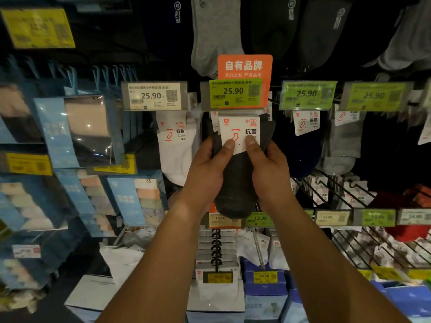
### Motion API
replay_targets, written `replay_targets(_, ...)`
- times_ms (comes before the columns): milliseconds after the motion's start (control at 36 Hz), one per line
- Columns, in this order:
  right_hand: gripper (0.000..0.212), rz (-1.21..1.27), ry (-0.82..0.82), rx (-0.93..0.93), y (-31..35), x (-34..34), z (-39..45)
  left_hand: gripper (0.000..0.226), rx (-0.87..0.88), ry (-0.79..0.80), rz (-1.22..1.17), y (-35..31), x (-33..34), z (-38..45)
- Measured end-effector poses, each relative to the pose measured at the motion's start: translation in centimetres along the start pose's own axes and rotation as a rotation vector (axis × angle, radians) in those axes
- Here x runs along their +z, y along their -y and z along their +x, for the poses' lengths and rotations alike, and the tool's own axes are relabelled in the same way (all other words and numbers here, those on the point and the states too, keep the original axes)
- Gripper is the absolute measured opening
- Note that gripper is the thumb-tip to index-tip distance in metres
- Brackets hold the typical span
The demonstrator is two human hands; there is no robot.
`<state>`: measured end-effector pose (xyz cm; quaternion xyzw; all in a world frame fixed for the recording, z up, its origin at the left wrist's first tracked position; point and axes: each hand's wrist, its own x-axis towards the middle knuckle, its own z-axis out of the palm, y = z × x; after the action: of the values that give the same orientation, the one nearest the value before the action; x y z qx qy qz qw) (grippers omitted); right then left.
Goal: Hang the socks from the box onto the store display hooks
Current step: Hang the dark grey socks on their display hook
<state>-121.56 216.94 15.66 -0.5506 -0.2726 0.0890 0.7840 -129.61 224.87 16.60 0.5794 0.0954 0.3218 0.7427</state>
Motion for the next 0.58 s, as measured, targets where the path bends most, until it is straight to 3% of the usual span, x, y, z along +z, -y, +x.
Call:
replay_targets(111, 0.008, -0.060, 0.013, 0.029, 0.3, 0.3, 0.7, 0.019, 0.001, -0.021, -0.027, -0.4, 0.1, 0.2)
replay_targets(250, 0.021, -0.097, 0.018, 0.078, 0.1, 1.0, 2.6, 0.018, -0.008, -0.056, -0.031, -0.5, 0.0, 1.7)
replay_targets(389, 0.022, -0.129, 0.001, 0.220, -1.7, 1.6, 6.7, 0.014, -0.081, -0.136, 0.060, 1.0, -0.2, 5.7)
replay_targets(472, 0.035, -0.246, -0.043, 0.264, -2.9, 1.8, 9.2, 0.011, -0.166, -0.237, 0.187, 2.3, -0.3, 8.4)
replay_targets(583, 0.041, -0.397, -0.044, 0.284, -4.5, 1.6, 10.0, 0.038, -0.260, -0.280, 0.356, 3.8, -0.5, 9.2)
